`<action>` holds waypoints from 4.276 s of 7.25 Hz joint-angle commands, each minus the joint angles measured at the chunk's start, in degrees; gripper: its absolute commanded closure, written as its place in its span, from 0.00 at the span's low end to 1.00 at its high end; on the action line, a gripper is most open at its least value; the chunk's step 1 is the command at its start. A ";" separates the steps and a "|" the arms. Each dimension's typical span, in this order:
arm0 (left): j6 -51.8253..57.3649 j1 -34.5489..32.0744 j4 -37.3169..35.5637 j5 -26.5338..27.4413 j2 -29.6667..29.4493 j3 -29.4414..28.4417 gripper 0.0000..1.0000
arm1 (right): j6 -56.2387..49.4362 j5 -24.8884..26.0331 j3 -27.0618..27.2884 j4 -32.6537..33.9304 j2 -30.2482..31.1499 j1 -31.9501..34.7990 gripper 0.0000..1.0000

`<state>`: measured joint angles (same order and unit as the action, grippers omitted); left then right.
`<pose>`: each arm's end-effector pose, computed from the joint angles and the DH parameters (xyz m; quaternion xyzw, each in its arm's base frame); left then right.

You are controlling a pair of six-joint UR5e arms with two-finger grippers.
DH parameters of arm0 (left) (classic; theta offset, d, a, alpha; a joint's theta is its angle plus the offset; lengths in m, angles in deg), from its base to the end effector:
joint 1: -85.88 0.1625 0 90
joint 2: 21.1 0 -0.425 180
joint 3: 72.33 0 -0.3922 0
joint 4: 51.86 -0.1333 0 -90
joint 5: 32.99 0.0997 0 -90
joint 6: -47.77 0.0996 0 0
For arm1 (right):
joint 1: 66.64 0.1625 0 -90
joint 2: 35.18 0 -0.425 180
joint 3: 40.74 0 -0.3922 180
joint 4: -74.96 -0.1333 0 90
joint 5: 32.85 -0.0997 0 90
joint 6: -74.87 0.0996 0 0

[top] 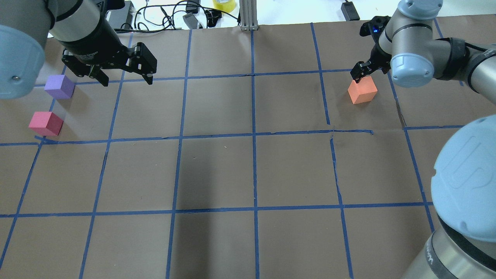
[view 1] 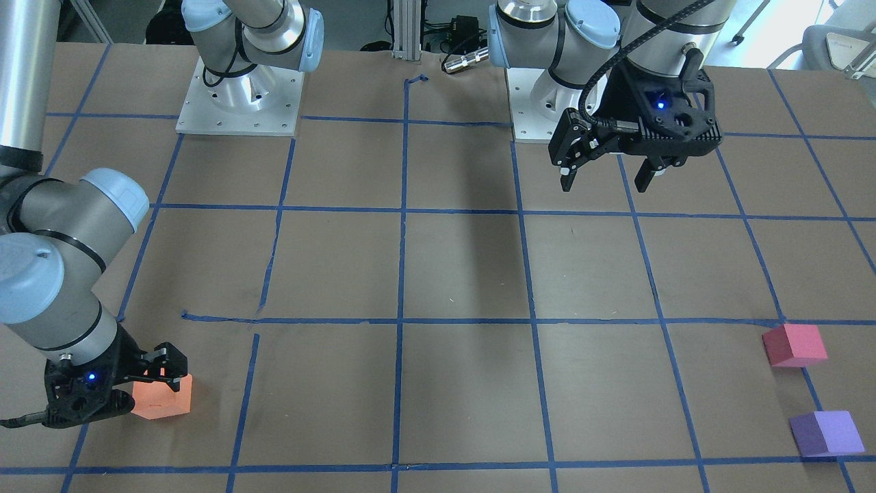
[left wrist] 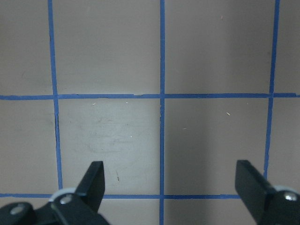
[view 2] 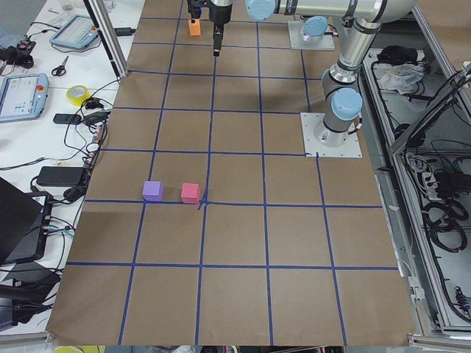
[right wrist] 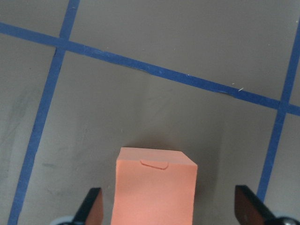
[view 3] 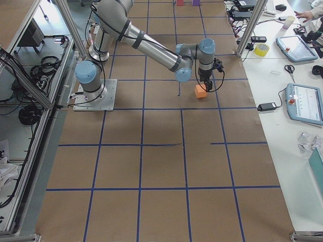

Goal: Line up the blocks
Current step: 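Lower the right gripper over the orange cube and grasp it, then carry the orange cube with the right gripper toward the table center, then open the right gripper to release the orange cube and lift away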

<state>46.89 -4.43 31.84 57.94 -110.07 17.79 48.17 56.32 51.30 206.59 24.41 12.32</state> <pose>-0.1344 -0.4952 0.5074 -0.0055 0.9980 -0.0630 0.0074 0.0058 -0.6740 0.2362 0.1364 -0.9874 0.0781 0.0190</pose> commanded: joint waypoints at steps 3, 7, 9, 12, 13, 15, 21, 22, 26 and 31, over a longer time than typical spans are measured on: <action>-0.09 -0.04 -0.03 -0.22 -0.24 0.06 0.00 | 0.24 -0.23 -0.19 2.58 -3.26 -0.04 0.07; -0.09 -0.13 -0.03 -0.22 -0.24 0.06 0.00 | 2.25 -1.79 -0.27 2.23 -2.30 0.05 1.00; -0.18 -0.13 -0.03 -0.22 -0.33 0.06 0.00 | 13.62 -6.28 -0.97 1.27 1.30 2.84 1.00; -0.18 -0.13 -0.20 -0.22 -0.41 0.06 0.00 | 30.75 -5.23 -2.03 2.40 2.11 14.96 1.00; -0.18 -0.13 -0.20 -0.22 -0.41 0.06 0.00 | 34.83 -5.15 -3.77 2.40 1.32 18.30 1.00; -0.09 -0.13 -0.38 -0.22 -0.50 0.06 0.00 | 46.42 -4.45 -8.16 2.58 -2.44 25.41 1.00; 0.53 0.05 -0.29 -0.31 -0.68 0.06 0.00 | 53.94 -0.05 -9.59 2.49 -6.51 31.68 0.42; 0.53 0.05 -0.29 -0.40 -0.85 0.06 0.00 | 53.94 -0.05 -9.50 2.31 -6.51 31.78 0.25; -0.35 0.14 -0.56 0.13 -1.82 -0.12 0.00 | 53.86 -0.14 -9.59 1.43 -6.16 31.69 0.00; 0.79 0.05 -10.26 -0.57 -11.10 -1.09 0.00 | 37.74 1.35 -9.24 -16.35 7.70 24.41 0.00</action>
<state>47.21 -4.32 26.76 57.52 -117.03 16.86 91.74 57.34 41.89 196.46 28.05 38.96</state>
